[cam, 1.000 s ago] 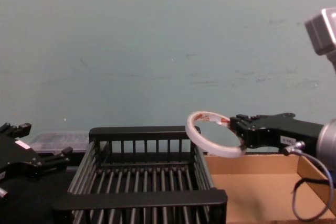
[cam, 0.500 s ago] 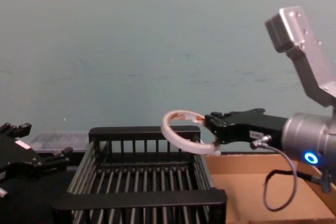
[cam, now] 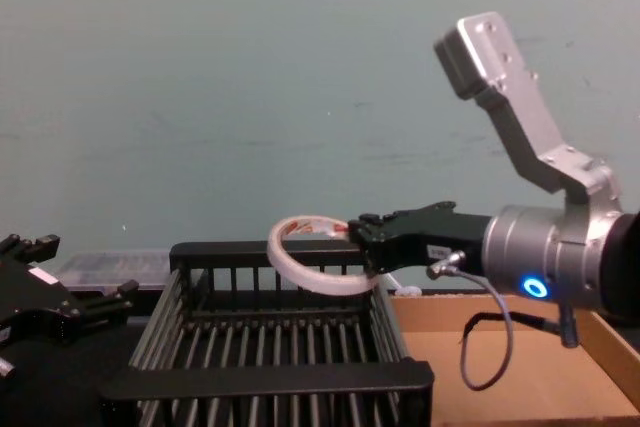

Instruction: Pick up the white tape and place it into the black box , Pick up the silver tape and place it into the brown box.

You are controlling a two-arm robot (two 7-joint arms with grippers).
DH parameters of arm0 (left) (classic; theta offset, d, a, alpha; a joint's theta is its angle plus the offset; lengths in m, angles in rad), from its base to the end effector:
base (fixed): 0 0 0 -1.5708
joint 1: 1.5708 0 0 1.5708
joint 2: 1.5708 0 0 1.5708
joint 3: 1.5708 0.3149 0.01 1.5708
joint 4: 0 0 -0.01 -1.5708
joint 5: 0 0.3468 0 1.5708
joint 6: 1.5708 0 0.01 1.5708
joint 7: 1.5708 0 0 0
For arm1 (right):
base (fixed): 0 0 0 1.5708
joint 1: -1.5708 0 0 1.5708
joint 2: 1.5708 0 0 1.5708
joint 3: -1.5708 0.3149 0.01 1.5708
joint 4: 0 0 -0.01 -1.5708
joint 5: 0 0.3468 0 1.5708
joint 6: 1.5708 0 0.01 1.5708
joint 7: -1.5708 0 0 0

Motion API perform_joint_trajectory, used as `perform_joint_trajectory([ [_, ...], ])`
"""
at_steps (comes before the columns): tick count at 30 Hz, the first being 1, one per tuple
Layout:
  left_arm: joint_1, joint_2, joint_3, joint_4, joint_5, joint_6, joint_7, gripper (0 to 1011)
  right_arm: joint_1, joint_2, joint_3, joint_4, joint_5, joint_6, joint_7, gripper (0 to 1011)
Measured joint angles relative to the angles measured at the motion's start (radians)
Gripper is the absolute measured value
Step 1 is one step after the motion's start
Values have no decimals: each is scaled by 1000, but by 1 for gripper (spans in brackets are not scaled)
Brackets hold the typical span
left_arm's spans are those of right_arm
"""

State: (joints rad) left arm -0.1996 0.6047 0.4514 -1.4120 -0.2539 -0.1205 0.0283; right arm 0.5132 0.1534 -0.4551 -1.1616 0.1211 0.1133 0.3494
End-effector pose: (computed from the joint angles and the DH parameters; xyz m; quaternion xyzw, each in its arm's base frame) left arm 0.3981 0.0868 -0.3296 0.1415 -0.1325 0.5799 0.7913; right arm 0.4980 0.0733 -0.2748 -0.1148 -0.0407 -0.4274 0.8958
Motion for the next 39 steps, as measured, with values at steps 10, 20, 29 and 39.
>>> perform_joint_trajectory([
  [10,0,0,0,0,0,0,0,1001,24,-20,-13,44,-23,2,7,80],
  [20,0,0,0,0,0,0,0,1001,33,-25,-14,66,-27,1,20,80],
  [29,0,0,0,0,0,0,0,1001,32,-25,-14,63,-27,1,17,112],
  [39,0,0,0,0,0,0,0,1001,31,-24,-13,62,-27,1,15,435],
])
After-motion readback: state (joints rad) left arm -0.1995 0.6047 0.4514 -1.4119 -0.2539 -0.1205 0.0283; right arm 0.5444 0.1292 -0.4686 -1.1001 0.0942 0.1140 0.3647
